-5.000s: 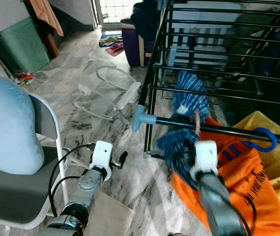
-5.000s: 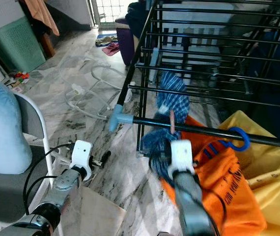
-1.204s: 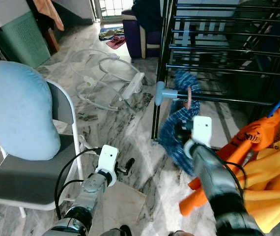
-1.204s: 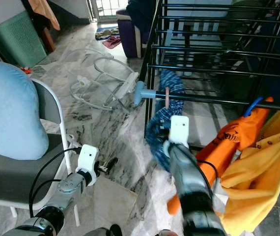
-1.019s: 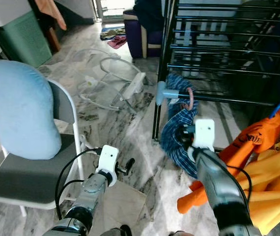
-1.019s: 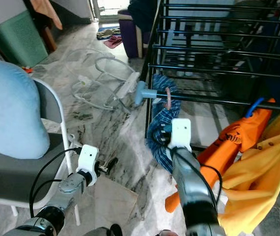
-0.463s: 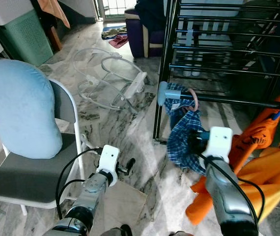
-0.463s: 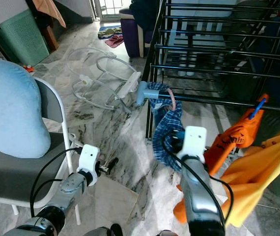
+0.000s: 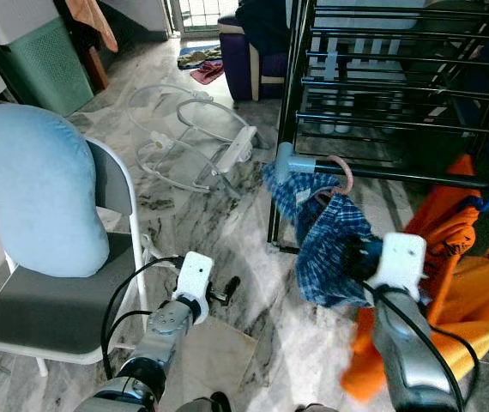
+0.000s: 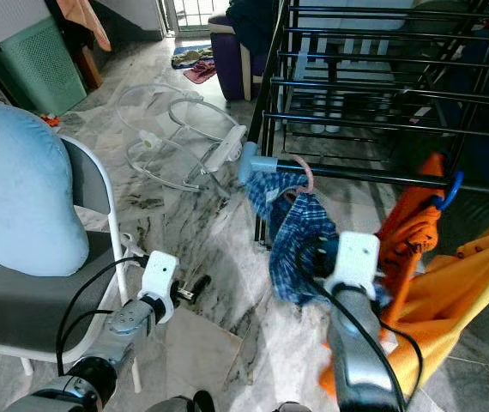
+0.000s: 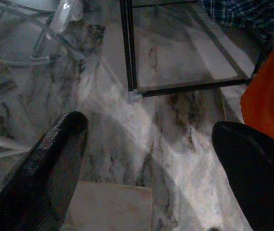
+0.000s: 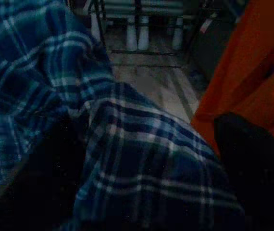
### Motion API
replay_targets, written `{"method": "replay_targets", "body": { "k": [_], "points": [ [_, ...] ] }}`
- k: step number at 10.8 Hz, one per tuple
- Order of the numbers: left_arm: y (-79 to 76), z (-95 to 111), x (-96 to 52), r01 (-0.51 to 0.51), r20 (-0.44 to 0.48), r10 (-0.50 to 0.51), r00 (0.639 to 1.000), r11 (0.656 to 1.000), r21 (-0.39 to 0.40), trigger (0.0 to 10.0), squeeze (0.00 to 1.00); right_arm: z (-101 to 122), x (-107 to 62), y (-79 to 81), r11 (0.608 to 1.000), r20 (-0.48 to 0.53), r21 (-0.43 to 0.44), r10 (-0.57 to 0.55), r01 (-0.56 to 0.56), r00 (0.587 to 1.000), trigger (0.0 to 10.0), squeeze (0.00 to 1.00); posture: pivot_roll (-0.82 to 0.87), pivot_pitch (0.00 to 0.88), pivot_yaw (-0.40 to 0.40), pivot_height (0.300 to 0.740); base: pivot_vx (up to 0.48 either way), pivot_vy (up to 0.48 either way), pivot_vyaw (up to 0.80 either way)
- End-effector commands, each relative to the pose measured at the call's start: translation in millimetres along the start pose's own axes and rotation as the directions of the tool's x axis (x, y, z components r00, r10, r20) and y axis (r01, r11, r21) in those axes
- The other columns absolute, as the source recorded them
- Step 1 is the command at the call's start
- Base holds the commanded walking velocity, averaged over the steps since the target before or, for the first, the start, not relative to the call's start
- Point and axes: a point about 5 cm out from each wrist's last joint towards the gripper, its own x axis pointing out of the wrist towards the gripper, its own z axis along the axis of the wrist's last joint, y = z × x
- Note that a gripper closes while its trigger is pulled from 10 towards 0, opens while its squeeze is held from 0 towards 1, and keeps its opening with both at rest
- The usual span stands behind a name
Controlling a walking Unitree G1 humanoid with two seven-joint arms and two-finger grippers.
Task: Hang hanger
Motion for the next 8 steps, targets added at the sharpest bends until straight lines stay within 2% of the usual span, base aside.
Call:
{"method": "replay_targets", "body": {
  "k": [1, 2, 4, 6, 8],
  "points": [
    [-0.4, -2.4, -0.1, 0.009, -0.022, -0.009, 1.000, 1.000, 0.006, 10.0, 0.00, 11.5, -2.3, 3.3, 1.000, 0.060, 0.012, 0.011, -0.012, 0.998, 10.0, 1.00, -0.26, 0.091, 0.098, 0.740, 0.000, 0.000, 0.00],
    [-7.3, -3.0, 1.6, 0.036, -0.029, -0.036, 0.999, 0.999, 0.007, 10.0, 0.00, 25.5, -7.5, 6.4, 0.999, 0.142, 0.002, 0.040, -0.041, 0.989, 10.0, 1.00, -0.30, 0.101, 0.107, 0.740, 0.000, 0.000, 0.00],
    [-12.2, -0.8, 4.1, 0.057, -0.032, -0.056, 0.998, 0.998, 0.012, 10.0, 0.00, 32.3, -11.1, 2.5, 1.000, 0.180, 0.000, 0.027, -0.028, 0.983, 10.0, 1.00, -0.32, 0.105, 0.117, 0.740, 0.000, 0.000, 0.00],
    [-15.8, 3.6, 7.4, 0.079, -0.032, -0.078, 0.996, 0.997, 0.022, 10.0, 0.00, 34.3, -16.0, -2.4, 1.000, 0.203, -0.014, 0.008, -0.005, 0.979, 10.0, 1.00, -0.35, 0.109, 0.138, 0.740, 0.000, 0.000, 0.00],
    [-19.3, 5.8, 9.6, 0.102, -0.040, -0.100, 0.994, 0.994, 0.035, 10.0, 0.00, 24.3, -19.5, -0.4, 0.999, 0.156, -0.026, 0.022, -0.019, 0.988, 10.0, 1.00, -0.37, 0.109, 0.148, 0.740, 0.000, 0.000, 0.00]
  ]
}}
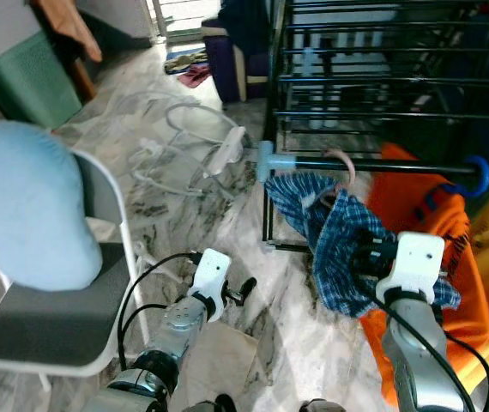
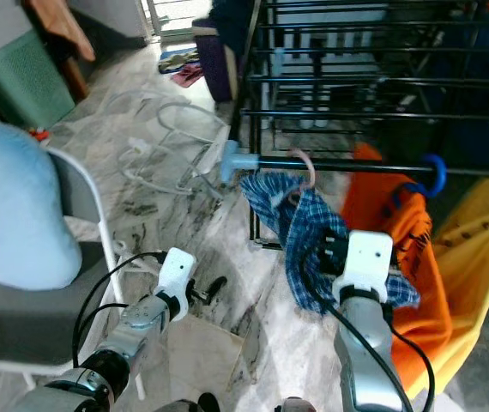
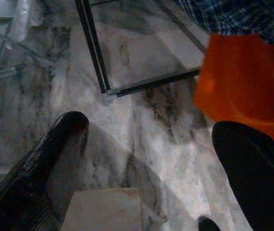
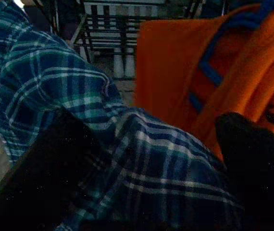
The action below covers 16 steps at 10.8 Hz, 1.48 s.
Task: Hang hanger
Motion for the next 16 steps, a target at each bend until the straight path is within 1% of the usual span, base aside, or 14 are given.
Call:
{"method": "replay_targets", "body": {
  "k": [1, 3, 4, 6, 7, 9, 11, 12, 13, 14, 16],
  "points": [
    [0.8, -1.7, 0.2, 0.013, -0.026, -0.013, 1.000, 1.000, 0.011, 10.0, 0.00, 7.3, -1.0, 4.2, 1.000, 0.030, 0.002, 0.016, -0.016, 0.999, 10.0, 1.00, -0.38, 0.106, 0.148, 0.740, 0.000, 0.000, 0.00],
    [1.1, -3.2, -0.9, 0.007, -0.021, -0.007, 1.000, 1.000, 0.004, 10.0, 0.00, 6.2, 4.9, 7.3, 1.000, 0.026, 0.015, 0.024, -0.024, 0.999, 10.0, 1.00, -0.35, 0.105, 0.144, 0.740, 0.000, 0.000, 0.00],
    [6.2, -6.7, -4.1, -0.010, -0.026, 0.010, 1.000, 1.000, 0.003, 10.0, 0.00, 10.1, 11.0, 11.3, 0.999, 0.039, 0.020, 0.035, -0.036, 0.999, 10.0, 1.00, -0.33, 0.097, 0.138, 0.740, 0.000, 0.000, 0.00],
    [11.2, -6.6, -5.3, -0.028, -0.028, 0.028, 0.999, 1.000, 0.003, 10.0, 0.00, 16.3, 18.6, 13.4, 0.999, 0.055, 0.028, 0.043, -0.045, 0.998, 10.0, 1.00, -0.32, 0.090, 0.133, 0.740, 0.000, 0.000, 0.00],
    [11.5, -3.2, -3.7, -0.035, -0.021, 0.035, 0.999, 0.999, 0.002, 10.0, 0.00, 19.3, 22.8, 13.9, 0.998, 0.062, 0.032, 0.046, -0.048, 0.997, 10.0, 1.00, -0.31, 0.088, 0.130, 0.740, 0.000, 0.000, 0.00],
    [10.7, -3.5, -3.8, -0.037, -0.016, 0.037, 0.999, 0.999, -0.003, 10.0, 0.00, 18.8, 26.7, 17.7, 0.997, 0.053, 0.055, 0.060, -0.063, 0.997, 10.0, 1.00, -0.30, 0.090, 0.126, 0.740, 0.000, 0.000, 0.00],
    [11.9, -6.9, -5.9, -0.042, -0.020, 0.042, 0.999, 0.999, -0.004, 10.0, 0.00, 16.4, 25.4, 20.9, 0.994, 0.043, 0.081, 0.072, -0.075, 0.997, 10.0, 1.00, -0.30, 0.091, 0.123, 0.740, 0.000, 0.000, 0.00],
    [12.5, -7.2, -6.3, -0.044, -0.020, 0.044, 0.999, 0.999, -0.003, 10.0, 0.00, 18.0, 24.6, 22.2, 0.993, 0.062, 0.087, 0.081, -0.086, 0.995, 10.0, 1.00, -0.30, 0.093, 0.124, 0.740, 0.000, 0.000, 0.00],
    [13.8, -7.0, -6.6, -0.048, -0.021, 0.048, 0.999, 0.999, -0.002, 10.0, 0.00, 26.6, 21.8, 22.2, 0.990, 0.125, 0.094, 0.091, -0.103, 0.988, 10.0, 1.00, -0.29, 0.093, 0.120, 0.740, 0.000, 0.000, 0.00],
    [14.5, -6.7, -6.7, -0.050, -0.019, 0.050, 0.999, 0.999, -0.002, 10.0, 0.00, 32.0, 18.6, 22.3, 0.988, 0.155, 0.097, 0.102, -0.118, 0.983, 10.0, 1.00, -0.29, 0.093, 0.120, 0.740, 0.000, 0.000, 0.00],
    [14.3, -6.8, -6.7, -0.047, -0.020, 0.047, 0.999, 0.999, 0.000, 10.0, 0.00, 33.8, 8.2, 21.1, 0.983, 0.178, 0.079, 0.147, -0.163, 0.973, 10.0, 1.00, -0.31, 0.094, 0.125, 0.740, 0.000, 0.000, 0.00]
  ]
}}
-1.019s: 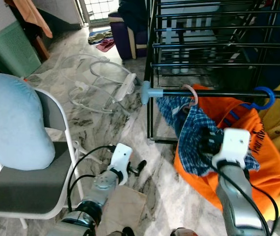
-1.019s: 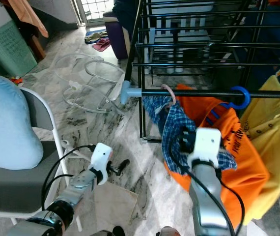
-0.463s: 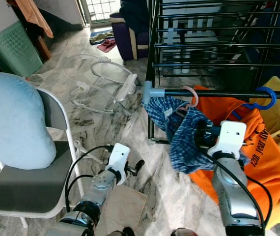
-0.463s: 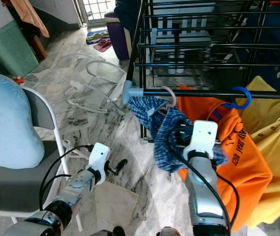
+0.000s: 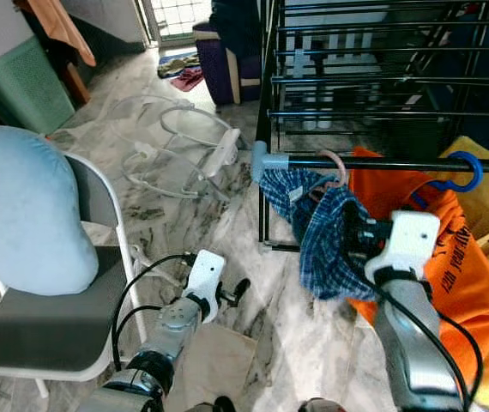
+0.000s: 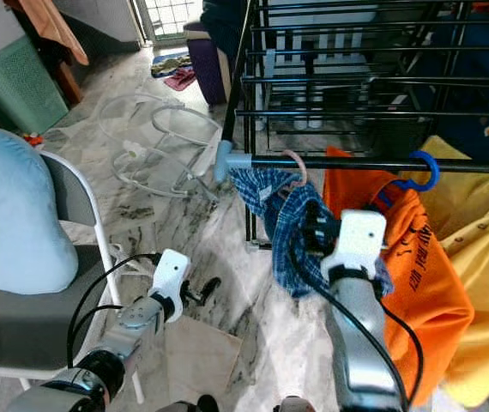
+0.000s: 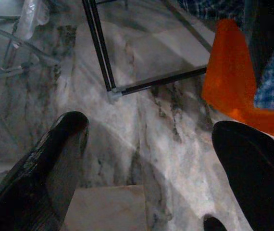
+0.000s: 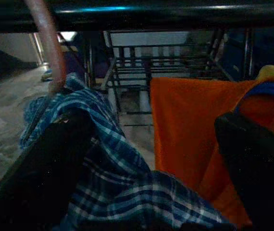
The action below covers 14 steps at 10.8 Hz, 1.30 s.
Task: Hang hanger
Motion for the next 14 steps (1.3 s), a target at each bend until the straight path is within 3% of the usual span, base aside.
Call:
{"method": "replay_targets", "body": {
  "k": [1, 2, 3, 5, 8, 11, 14],
  "points": [
    [3.8, -4.2, -2.6, -0.008, -0.015, 0.008, 1.000, 1.000, 0.006, 10.0, 0.00, 4.1, -4.9, 8.1, 0.998, 0.017, 0.007, 0.064, -0.064, 0.998, 10.0, 0.97, -0.32, 0.095, 0.128, 0.740, 0.000, 0.000, 0.00],
    [2.0, -3.9, -2.0, 0.001, -0.016, -0.001, 1.000, 1.000, 0.009, 10.0, 0.00, 1.2, -12.5, 10.2, 0.993, 0.000, -0.011, 0.115, -0.115, 0.993, 10.0, 0.13, -0.33, 0.094, 0.133, 0.740, 0.000, 0.000, 0.00],
    [-0.9, -1.5, -0.2, 0.012, -0.011, -0.012, 1.000, 1.000, 0.011, 10.0, 0.00, 0.8, -23.8, 6.4, 0.988, -0.007, -0.045, 0.150, -0.150, 0.989, 10.0, 0.00, -0.34, 0.099, 0.139, 0.740, 0.000, 0.000, 0.00],
    [-3.7, 1.6, 1.8, 0.020, -0.002, -0.020, 1.000, 1.000, 0.014, 10.0, 0.00, 8.3, -36.3, -16.0, 0.993, 0.026, -0.097, 0.070, -0.067, 0.997, 10.0, 0.00, -0.37, 0.116, 0.146, 0.740, 0.000, 0.000, 0.00],
    [-9.5, -2.0, 1.5, 0.039, -0.010, -0.038, 0.999, 0.999, 0.020, 10.0, 0.00, 20.9, -44.0, -33.6, 0.985, 0.073, -0.169, -0.033, 0.045, 0.997, 10.0, 0.00, -0.41, 0.152, 0.153, 0.740, 0.000, 0.000, 0.00],
    [-21.2, 4.2, 5.6, 0.079, 0.017, -0.080, 0.997, 0.997, 0.025, 10.0, 0.00, 19.1, -48.7, -31.2, 0.986, 0.055, -0.161, -0.042, 0.051, 0.998, 10.0, 0.00, -0.42, 0.162, 0.143, 0.740, 0.000, 0.000, 0.00],
    [-1.0, 2.5, 1.0, -0.013, 0.010, 0.013, 1.000, 1.000, 0.015, 10.0, 0.00, 21.1, -35.7, -6.2, 0.990, 0.063, -0.138, 0.036, -0.027, 0.997, 10.0, 0.00, -0.36, 0.129, 0.087, 0.740, -0.273, 0.000, 0.00]
  ]
}}
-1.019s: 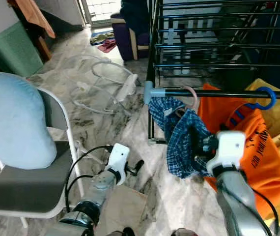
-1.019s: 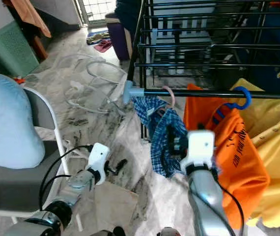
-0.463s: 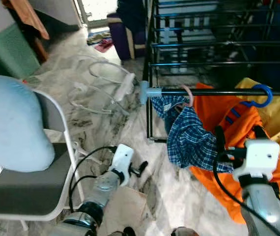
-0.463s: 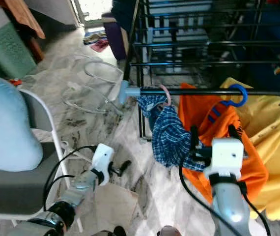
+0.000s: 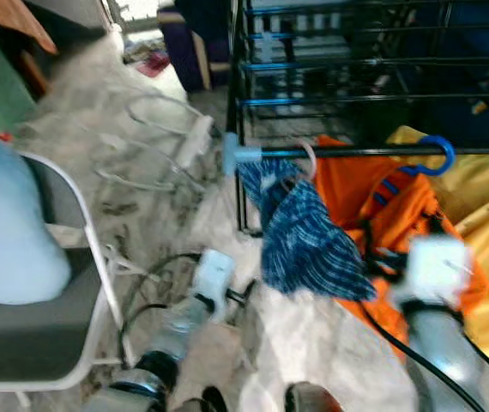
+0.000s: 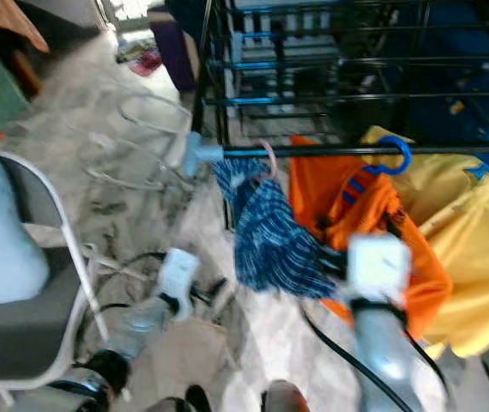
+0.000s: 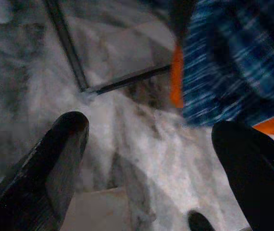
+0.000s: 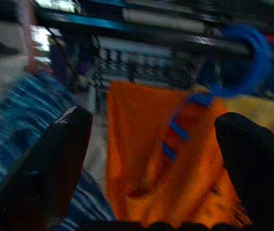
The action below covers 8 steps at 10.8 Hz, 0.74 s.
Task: Hang hanger
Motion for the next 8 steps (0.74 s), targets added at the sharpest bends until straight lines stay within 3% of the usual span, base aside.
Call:
{"method": "replay_targets", "body": {
  "k": [1, 2, 4, 6, 8],
  "points": [
    [5.3, -1.4, -1.8, -0.024, -0.004, 0.024, 1.000, 1.000, 0.004, 10.0, 0.00, -2.9, 4.2, 5.5, 1.000, -0.008, 0.005, 0.025, -0.025, 1.000, 10.0, 0.00, -0.32, 0.108, 0.085, 0.740, -0.285, 0.000, 0.00],
    [11.4, 9.3, 0.5, -0.048, 0.032, 0.049, 0.998, 0.999, -0.008, 10.0, 0.00, 0.2, 17.9, 9.3, 0.999, 0.016, 0.028, 0.044, -0.045, 0.999, 10.0, 0.00, -0.29, 0.104, 0.079, 0.740, -0.330, 0.000, 0.00],
    [24.3, 17.1, -0.8, -0.093, 0.060, 0.093, 0.994, 0.996, -0.009, 10.0, 0.00, 1.8, 28.5, 13.1, 0.998, 0.022, 0.038, 0.047, -0.048, 0.999, 10.0, 0.00, -0.25, 0.107, 0.062, 0.740, -0.324, 0.000, 0.00],
    [35.4, 21.5, -2.9, -0.125, 0.076, 0.126, 0.989, 0.992, -0.014, 10.0, 0.00, -2.4, 32.1, 12.2, 0.999, 0.020, 0.021, 0.031, -0.031, 0.999, 10.0, 0.00, -0.26, 0.079, 0.074, 0.740, -0.146, 0.000, 0.00],
    [35.3, 27.0, -2.1, -0.115, 0.103, 0.116, 0.988, 0.993, -0.020, 10.0, 0.00, -12.2, 26.9, 8.5, 1.000, -0.005, 0.015, 0.005, -0.005, 1.000, 10.0, 0.00, -0.24, 0.031, 0.082, 0.740, 0.000, 0.000, 0.00]
  ]
}}
